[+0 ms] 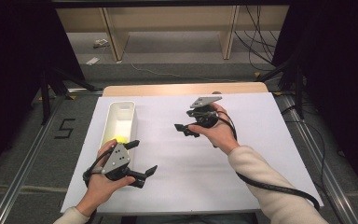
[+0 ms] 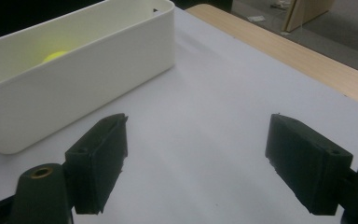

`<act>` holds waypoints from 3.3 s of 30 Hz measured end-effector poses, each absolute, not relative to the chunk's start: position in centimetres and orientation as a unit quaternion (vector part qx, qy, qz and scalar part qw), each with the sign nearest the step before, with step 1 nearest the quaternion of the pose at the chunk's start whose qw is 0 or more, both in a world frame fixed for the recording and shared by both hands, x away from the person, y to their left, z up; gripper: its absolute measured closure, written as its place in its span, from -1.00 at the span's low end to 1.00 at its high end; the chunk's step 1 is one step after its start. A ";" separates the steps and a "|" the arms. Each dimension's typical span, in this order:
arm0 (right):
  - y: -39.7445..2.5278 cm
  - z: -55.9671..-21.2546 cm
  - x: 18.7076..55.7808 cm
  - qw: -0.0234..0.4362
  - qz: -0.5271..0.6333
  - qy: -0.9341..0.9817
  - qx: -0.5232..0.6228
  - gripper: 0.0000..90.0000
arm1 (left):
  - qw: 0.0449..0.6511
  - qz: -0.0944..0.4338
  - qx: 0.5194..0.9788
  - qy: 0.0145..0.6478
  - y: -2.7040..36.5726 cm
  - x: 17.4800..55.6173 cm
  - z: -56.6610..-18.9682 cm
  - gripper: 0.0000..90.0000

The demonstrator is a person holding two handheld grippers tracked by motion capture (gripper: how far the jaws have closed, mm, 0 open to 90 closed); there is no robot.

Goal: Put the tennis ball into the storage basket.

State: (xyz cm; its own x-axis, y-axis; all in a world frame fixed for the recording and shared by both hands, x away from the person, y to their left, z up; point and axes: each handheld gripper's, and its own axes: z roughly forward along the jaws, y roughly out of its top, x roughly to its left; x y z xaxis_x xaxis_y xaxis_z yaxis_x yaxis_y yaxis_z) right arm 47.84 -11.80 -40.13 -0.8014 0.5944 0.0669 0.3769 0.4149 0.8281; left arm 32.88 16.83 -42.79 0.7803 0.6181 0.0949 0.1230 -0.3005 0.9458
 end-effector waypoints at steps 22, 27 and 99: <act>-19.1 -41.4 46.7 0.138 0.450 0.811 0.347 -0.52 | 0.542 0.227 0.772 0.242 16.8 32.8 -42.8 -1.00; -20.6 -41.7 46.3 0.139 0.448 0.807 0.358 -0.52 | 0.542 0.227 0.772 0.242 16.7 32.8 -42.7 -1.00; -32.3 -44.2 38.1 0.182 0.422 0.776 0.431 -0.53 | 0.539 0.229 0.774 0.239 16.7 33.0 -42.8 -1.00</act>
